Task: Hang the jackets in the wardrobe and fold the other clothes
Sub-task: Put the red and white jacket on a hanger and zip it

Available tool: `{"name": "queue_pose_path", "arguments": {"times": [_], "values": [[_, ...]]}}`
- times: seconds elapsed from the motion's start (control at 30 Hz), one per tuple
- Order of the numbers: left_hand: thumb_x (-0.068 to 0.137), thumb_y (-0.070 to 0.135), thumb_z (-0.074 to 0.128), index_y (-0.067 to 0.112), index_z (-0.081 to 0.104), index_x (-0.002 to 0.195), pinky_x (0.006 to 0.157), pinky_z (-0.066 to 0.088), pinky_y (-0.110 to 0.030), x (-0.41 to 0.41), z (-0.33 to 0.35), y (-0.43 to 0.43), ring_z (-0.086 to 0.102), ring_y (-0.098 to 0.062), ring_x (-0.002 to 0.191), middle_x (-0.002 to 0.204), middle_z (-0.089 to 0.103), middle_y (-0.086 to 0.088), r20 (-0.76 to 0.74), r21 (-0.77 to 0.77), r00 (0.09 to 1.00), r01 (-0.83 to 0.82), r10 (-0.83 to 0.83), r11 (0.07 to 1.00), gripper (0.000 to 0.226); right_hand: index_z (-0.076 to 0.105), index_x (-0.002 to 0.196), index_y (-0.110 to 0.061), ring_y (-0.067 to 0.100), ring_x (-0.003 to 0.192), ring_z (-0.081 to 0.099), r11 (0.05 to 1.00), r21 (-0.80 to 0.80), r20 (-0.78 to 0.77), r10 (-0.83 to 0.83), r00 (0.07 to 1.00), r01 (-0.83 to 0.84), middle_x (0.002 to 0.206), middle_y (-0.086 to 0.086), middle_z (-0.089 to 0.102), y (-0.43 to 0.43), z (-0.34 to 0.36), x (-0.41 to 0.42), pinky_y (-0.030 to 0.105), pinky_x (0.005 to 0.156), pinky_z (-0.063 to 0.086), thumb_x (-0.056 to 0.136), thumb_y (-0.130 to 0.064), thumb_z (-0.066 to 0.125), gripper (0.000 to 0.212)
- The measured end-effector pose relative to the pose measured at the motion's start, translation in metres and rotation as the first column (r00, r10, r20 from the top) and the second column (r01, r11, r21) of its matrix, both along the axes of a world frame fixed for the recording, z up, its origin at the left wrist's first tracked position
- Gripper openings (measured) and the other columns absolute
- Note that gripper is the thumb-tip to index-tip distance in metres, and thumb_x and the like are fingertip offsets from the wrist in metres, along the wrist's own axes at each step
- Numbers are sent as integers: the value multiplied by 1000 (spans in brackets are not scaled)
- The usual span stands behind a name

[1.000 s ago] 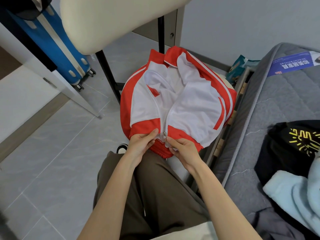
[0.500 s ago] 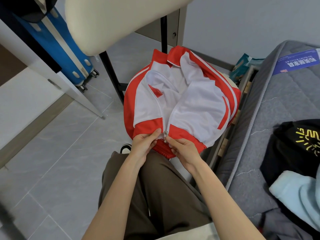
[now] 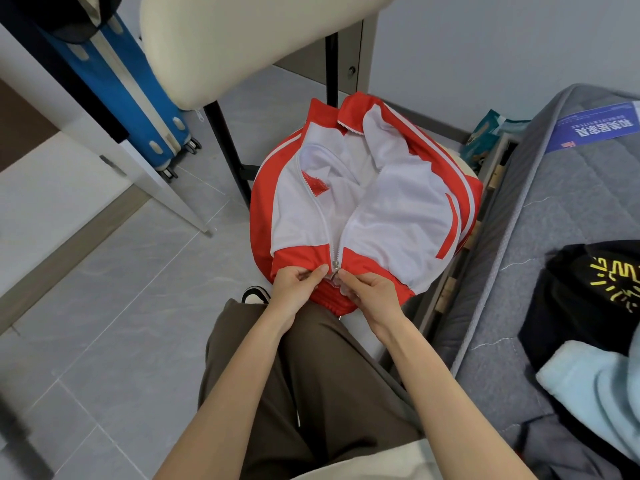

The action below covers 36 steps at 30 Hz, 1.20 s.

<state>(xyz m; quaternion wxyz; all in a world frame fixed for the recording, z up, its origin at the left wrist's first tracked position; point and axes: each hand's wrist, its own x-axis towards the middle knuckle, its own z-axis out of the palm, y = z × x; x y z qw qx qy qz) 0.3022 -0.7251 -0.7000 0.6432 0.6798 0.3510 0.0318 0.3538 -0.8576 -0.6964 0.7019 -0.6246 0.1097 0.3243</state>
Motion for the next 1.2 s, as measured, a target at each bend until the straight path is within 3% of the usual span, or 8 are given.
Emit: {"name": "queue_pose_path", "arguments": {"times": [0.1,0.3,0.47,0.53,0.7,0.93,1.07,1.2], "values": [[87,24,68,3,69,74,61,49,-12,0,0,-1,62,1,62,66,69,6,-2,51,999,49,-49,998,25,64,81,5,26,83,54,999,11,-19,44,999,-43,79,17,60,-2,0,3,32,80,45,90,-17,64,24],[86,22,70,1,70,76,74,53,-33,-2,1,-2,66,-12,73,79,72,-10,-10,116,997,77,-76,990,23,62,71,0,23,74,55,999,-20,-16,-31,999,31,79,18,62,3,2,3,29,74,48,88,-14,67,23],[84,25,72,-16,62,77,69,50,-42,-5,-1,-1,58,-24,69,79,65,-30,33,150,999,36,-42,988,42,73,78,0,14,70,61,949,-239,72,230,971,-207,78,15,70,-7,6,10,27,70,52,80,-24,77,24],[83,23,73,-14,61,72,64,46,-36,-6,-1,-1,54,-21,65,67,62,-21,42,136,998,48,-54,990,41,75,82,-1,16,75,64,907,-325,113,320,941,-269,83,15,73,-9,8,12,30,74,55,78,-24,78,24],[83,23,74,8,59,56,58,41,-23,-7,-1,-1,50,-7,55,54,56,3,22,110,998,56,-59,992,34,73,68,-10,12,67,62,879,-414,172,330,928,-236,78,13,73,-7,14,7,24,60,47,73,-26,82,20],[84,22,72,-3,62,68,60,40,-25,-8,-2,0,49,-12,60,60,56,-2,18,98,998,59,-61,993,31,74,74,-10,2,41,50,854,-374,40,404,914,-362,64,-3,68,-12,25,11,15,38,37,81,-20,75,12],[87,19,69,9,50,57,49,34,-13,-5,-2,-2,43,1,44,47,49,11,10,110,996,92,-93,990,36,71,58,-17,8,40,45,760,-517,141,530,836,-394,46,-3,55,-11,33,27,16,39,37,80,-16,69,22],[88,20,68,13,58,57,52,40,-11,-6,1,-4,53,3,48,47,57,14,15,78,990,137,-139,987,32,66,66,-6,11,53,48,679,-581,178,644,744,-449,57,1,54,-4,39,42,21,49,41,84,-20,61,24]]}}
